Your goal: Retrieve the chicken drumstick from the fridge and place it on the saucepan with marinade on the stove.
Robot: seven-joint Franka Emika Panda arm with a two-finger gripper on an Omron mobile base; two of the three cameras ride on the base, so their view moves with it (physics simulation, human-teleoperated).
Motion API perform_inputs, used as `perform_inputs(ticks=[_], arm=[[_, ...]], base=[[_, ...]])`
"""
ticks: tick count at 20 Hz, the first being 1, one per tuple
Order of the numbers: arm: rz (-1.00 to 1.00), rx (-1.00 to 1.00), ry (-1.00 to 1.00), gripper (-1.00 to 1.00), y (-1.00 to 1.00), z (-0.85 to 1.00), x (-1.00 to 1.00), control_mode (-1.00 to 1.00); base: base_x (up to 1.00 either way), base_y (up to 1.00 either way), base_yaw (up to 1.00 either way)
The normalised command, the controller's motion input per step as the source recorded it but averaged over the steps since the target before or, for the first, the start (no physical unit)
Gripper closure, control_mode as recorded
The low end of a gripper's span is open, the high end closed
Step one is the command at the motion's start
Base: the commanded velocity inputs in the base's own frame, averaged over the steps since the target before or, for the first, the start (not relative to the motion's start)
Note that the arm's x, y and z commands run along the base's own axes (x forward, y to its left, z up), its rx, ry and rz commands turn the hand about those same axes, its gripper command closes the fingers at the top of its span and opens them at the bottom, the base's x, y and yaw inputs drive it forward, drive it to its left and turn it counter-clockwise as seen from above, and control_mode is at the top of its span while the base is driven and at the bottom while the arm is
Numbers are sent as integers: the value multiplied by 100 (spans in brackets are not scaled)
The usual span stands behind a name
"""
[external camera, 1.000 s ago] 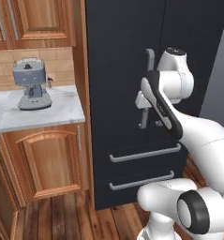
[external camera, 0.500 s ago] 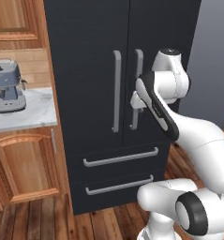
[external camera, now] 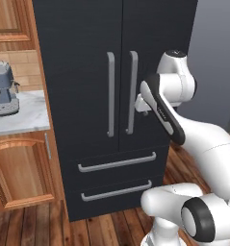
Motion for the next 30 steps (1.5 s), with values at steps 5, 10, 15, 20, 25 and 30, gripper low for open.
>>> perform_inputs(ticks=[5, 10, 15, 20, 25, 30], arm=[[0, 0, 0, -100, 0, 0, 0, 100], [0, 0, 0, -100, 0, 0, 0, 100], [0, 0, -5, -100, 22, 1, 7, -100], [0, 0, -18, -100, 48, 7, 10, -100], [0, 0, -14, -100, 50, 0, 40, -100], [0, 0, -9, -100, 38, 0, 73, -100]], base=[[0, 0, 0], [0, 0, 0], [0, 0, 0], [0, 0, 0], [0, 0, 0], [0, 0, 0]])
